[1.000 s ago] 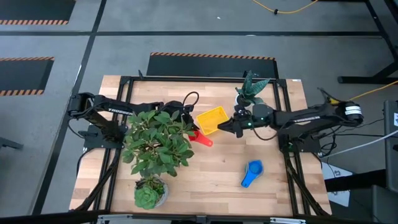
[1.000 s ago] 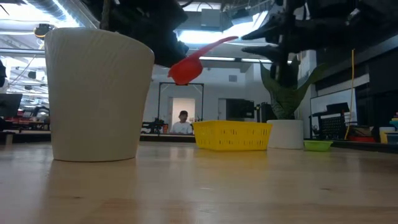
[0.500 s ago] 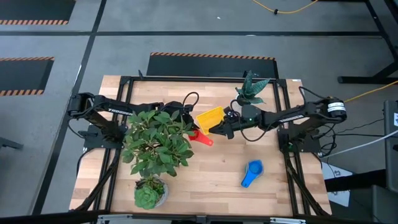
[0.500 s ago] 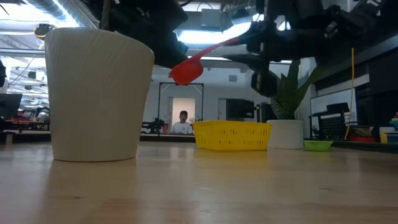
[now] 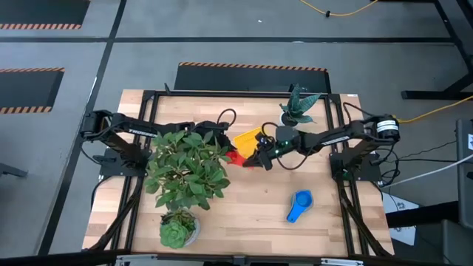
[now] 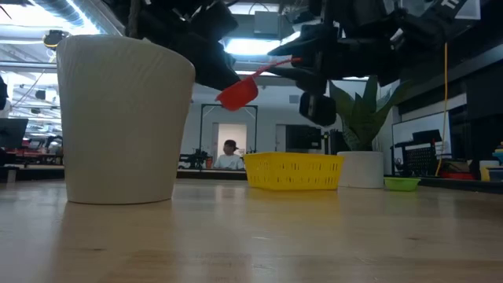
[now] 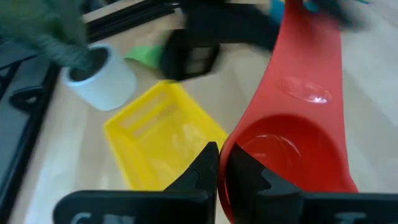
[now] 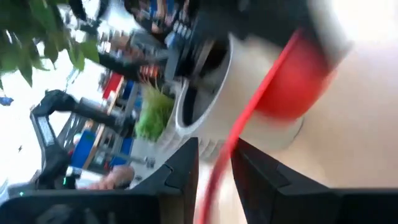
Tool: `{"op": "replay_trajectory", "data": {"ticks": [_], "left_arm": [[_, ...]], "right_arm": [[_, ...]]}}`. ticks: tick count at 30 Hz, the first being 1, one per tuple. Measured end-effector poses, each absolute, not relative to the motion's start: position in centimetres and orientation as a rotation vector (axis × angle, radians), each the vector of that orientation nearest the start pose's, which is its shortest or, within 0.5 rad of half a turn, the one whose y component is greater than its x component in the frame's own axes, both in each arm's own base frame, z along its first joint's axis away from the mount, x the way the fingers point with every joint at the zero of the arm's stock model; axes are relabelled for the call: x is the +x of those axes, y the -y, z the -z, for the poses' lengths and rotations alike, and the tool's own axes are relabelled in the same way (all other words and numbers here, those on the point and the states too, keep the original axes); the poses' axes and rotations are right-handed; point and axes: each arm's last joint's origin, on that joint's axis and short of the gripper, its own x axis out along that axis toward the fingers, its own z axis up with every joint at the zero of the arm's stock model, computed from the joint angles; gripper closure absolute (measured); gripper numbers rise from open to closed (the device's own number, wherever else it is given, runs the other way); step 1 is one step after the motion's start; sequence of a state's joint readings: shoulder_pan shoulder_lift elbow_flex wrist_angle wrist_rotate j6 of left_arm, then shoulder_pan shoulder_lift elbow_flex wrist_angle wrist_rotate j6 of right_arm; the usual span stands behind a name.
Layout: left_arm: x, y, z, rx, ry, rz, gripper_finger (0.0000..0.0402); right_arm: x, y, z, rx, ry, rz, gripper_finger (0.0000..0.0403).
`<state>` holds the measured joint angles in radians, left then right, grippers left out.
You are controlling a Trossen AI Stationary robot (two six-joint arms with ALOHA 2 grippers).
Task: Nest measuring cups in basket
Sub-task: Stack the red measuring cup on top of the blue measuring cup
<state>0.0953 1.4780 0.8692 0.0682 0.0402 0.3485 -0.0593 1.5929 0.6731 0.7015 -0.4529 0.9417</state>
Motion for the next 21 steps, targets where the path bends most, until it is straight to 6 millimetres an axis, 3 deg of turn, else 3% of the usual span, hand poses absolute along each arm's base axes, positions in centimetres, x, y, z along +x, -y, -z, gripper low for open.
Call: {"op": "replay_trajectory", "data": {"ticks": [8, 16, 21], "left_arm": [[31.2, -3.2, -22.6, 0.329, -0.561, -0.076, 0.0390], [31.2, -3.1, -22.6, 0.327, -0.556, -0.038, 0.0390], [31.2, -3.0, -22.6, 0.315, -0.548, 0.008, 0.0390]], "right_arm": [[31.7, -0.8, -17.4, 0.984, -0.453, -0.293, 0.0305], [31.6, -0.8, -17.4, 0.992, -0.499, -0.370, 0.0305], [31.1, -0.9, -16.4, 1.026, -0.636, -0.360, 0.0305]]}}
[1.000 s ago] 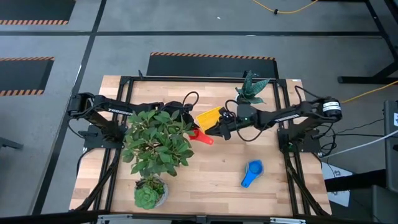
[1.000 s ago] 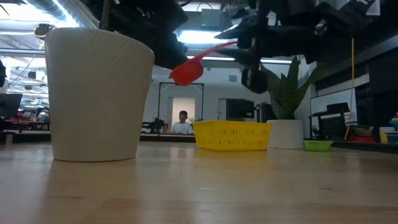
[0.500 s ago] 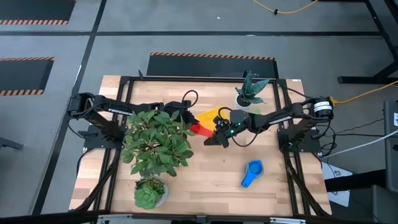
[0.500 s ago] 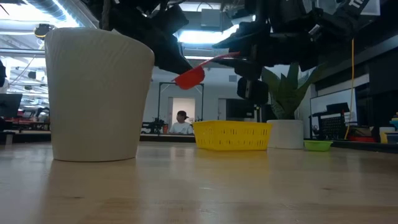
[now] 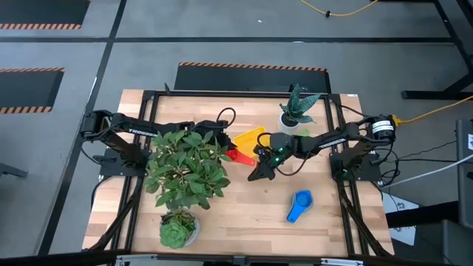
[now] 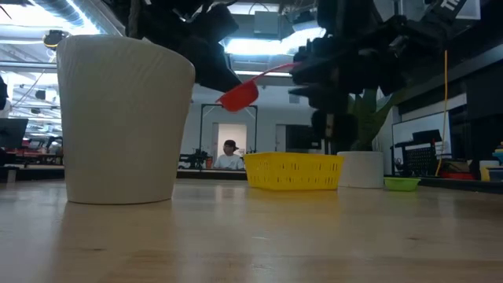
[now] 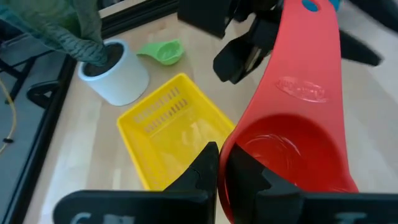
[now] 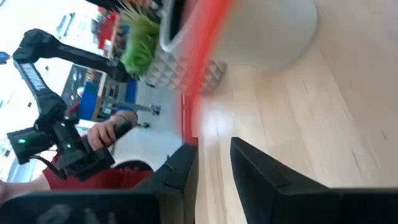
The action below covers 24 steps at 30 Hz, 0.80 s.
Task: Nest measuring cups in basket
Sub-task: Stack the red measuring cup on top of the blue measuring cup
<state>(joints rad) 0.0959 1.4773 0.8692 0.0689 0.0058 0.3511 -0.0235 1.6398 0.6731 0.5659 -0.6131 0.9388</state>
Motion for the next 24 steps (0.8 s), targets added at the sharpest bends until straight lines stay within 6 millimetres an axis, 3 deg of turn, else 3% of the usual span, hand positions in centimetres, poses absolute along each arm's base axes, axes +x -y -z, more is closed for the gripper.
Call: {"op": "replay_trajectory", "data": {"ticks": [8, 19, 24], "left_arm": [[31.2, -2.9, -22.6, 0.303, -0.544, 0.051, 0.0390], [31.2, -2.7, -22.5, 0.288, -0.540, 0.104, 0.0390], [31.2, -2.7, -22.5, 0.289, -0.540, 0.102, 0.0390]], "right_arm": [[31.0, -0.9, -16.2, 1.029, -0.654, -0.353, 0.0305], [31.5, -0.8, -17.3, 0.994, -0.536, -0.417, 0.0305], [31.6, -0.5, -17.5, 0.983, -0.475, -0.344, 0.0305]]}}
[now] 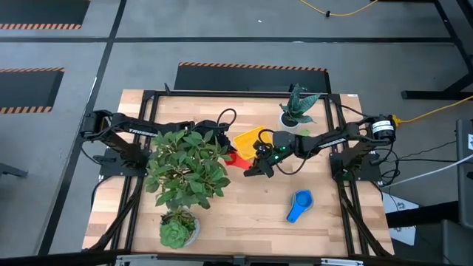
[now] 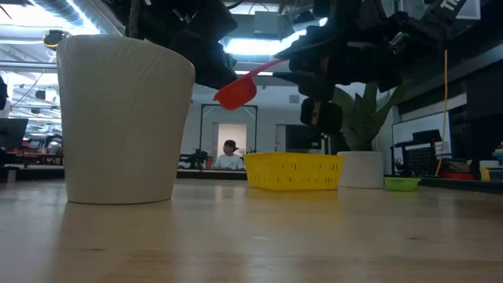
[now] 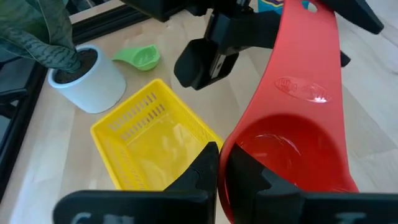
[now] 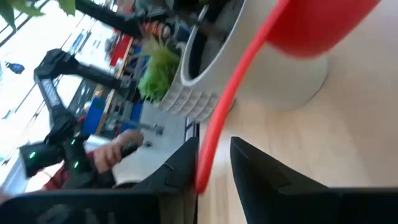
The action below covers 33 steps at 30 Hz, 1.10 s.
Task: Nest measuring cups in basket
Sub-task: Stack the red measuring cup on top of the blue measuring cup
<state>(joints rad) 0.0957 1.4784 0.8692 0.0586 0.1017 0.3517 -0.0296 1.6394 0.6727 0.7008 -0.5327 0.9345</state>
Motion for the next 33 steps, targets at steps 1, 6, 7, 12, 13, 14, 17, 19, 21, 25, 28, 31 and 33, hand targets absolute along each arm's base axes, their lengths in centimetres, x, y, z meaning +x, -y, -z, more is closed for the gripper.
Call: {"op": "replay_trajectory", "data": {"ticks": [1, 6, 7, 12, 13, 14, 17, 19, 21, 25, 28, 31, 33], "left_arm": [[31.2, -2.7, -22.5, 0.289, -0.541, 0.100, 0.0390], [31.2, -2.7, -22.5, 0.289, -0.540, 0.100, 0.0390], [31.2, -2.7, -22.5, 0.289, -0.540, 0.102, 0.0390], [31.2, -2.7, -22.5, 0.288, -0.535, 0.108, 0.0390], [31.2, -2.7, -22.5, 0.287, -0.534, 0.110, 0.0390], [31.2, -2.6, -22.5, 0.285, -0.533, 0.116, 0.0390], [31.2, -2.6, -22.5, 0.283, -0.534, 0.123, 0.0390], [31.2, -2.6, -22.5, 0.283, -0.534, 0.123, 0.0390], [31.2, -2.6, -22.5, 0.283, -0.534, 0.123, 0.0390], [31.2, -2.6, -22.5, 0.283, -0.537, 0.123, 0.0390], [31.2, -2.6, -22.5, 0.287, -0.537, 0.122, 0.0390], [31.2, -2.6, -22.5, 0.288, -0.539, 0.116, 0.0383], [31.2, -2.7, -22.5, 0.290, -0.541, 0.106, 0.0374]], "right_arm": [[31.7, -0.5, -17.5, 0.983, -0.468, -0.331, 0.0305], [31.7, -0.2, -17.7, 0.979, -0.441, -0.325, 0.0305], [31.8, -0.2, -17.8, 0.976, -0.427, -0.329, 0.0305], [31.9, 0.2, -18.3, 0.967, -0.371, -0.340, 0.0305], [31.9, 0.4, -18.3, 0.967, -0.366, -0.338, 0.0305], [31.9, 0.5, -18.3, 0.967, -0.363, -0.335, 0.0305], [31.9, 0.8, -18.4, 0.968, -0.356, -0.324, 0.0305], [31.9, 0.8, -18.4, 0.969, -0.354, -0.320, 0.0306], [31.9, 0.8, -18.3, 0.969, -0.355, -0.320, 0.0316], [31.8, 0.8, -18.2, 0.974, -0.367, -0.314, 0.0355], [31.8, 0.8, -18.0, 0.985, -0.385, -0.304, 0.0387], [31.7, 0.8, -17.9, 0.989, -0.400, -0.296, 0.0392], [31.7, 0.8, -17.6, 0.991, -0.419, -0.284, 0.0390]]}}
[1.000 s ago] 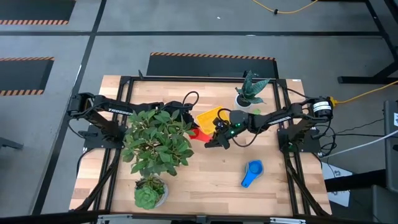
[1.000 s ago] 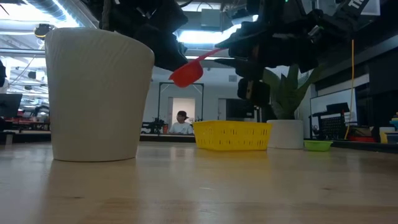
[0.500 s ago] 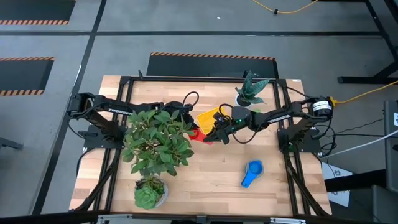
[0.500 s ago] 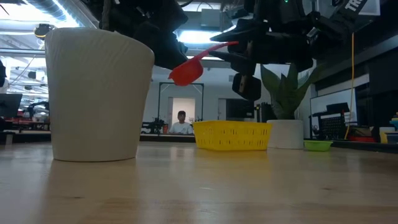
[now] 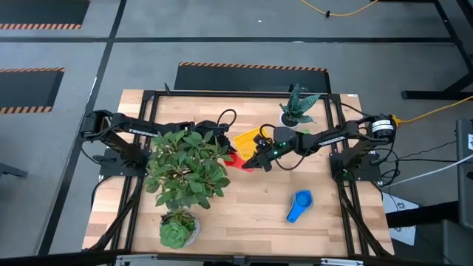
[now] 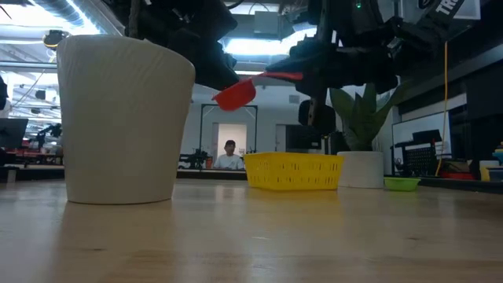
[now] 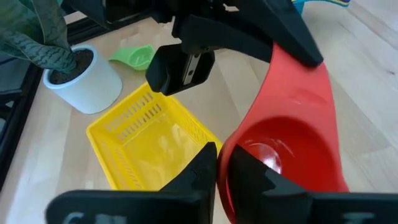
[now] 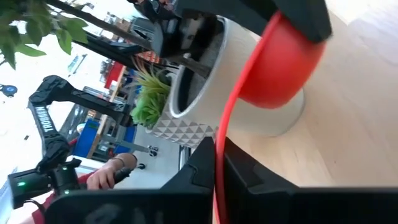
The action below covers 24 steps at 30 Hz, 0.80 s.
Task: Nest measuring cups in basket
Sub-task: Stack the red measuring cup on top of the blue measuring cup
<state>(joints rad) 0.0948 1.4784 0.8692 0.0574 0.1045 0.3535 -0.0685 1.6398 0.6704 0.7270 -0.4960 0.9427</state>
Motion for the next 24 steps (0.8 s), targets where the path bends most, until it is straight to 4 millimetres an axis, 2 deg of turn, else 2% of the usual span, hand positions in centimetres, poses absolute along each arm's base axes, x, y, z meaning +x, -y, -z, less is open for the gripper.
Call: {"op": "replay_trajectory", "data": {"ticks": [9, 13, 24], "left_arm": [[31.22, -2.74, -22.50, 0.264, -0.545, 0.062, 0.0319], [31.18, -2.97, -22.46, 0.243, -0.563, -0.030, 0.0299], [30.84, -3.53, -22.12, 0.205, -0.624, -0.230, 0.0295]], "right_arm": [[31.65, 0.81, -17.42, 0.988, -0.439, -0.270, 0.0396], [31.63, 0.91, -17.20, 0.957, -0.440, -0.235, 0.0397], [31.71, 1.30, -16.92, 0.848, -0.389, -0.084, 0.0397]]}}
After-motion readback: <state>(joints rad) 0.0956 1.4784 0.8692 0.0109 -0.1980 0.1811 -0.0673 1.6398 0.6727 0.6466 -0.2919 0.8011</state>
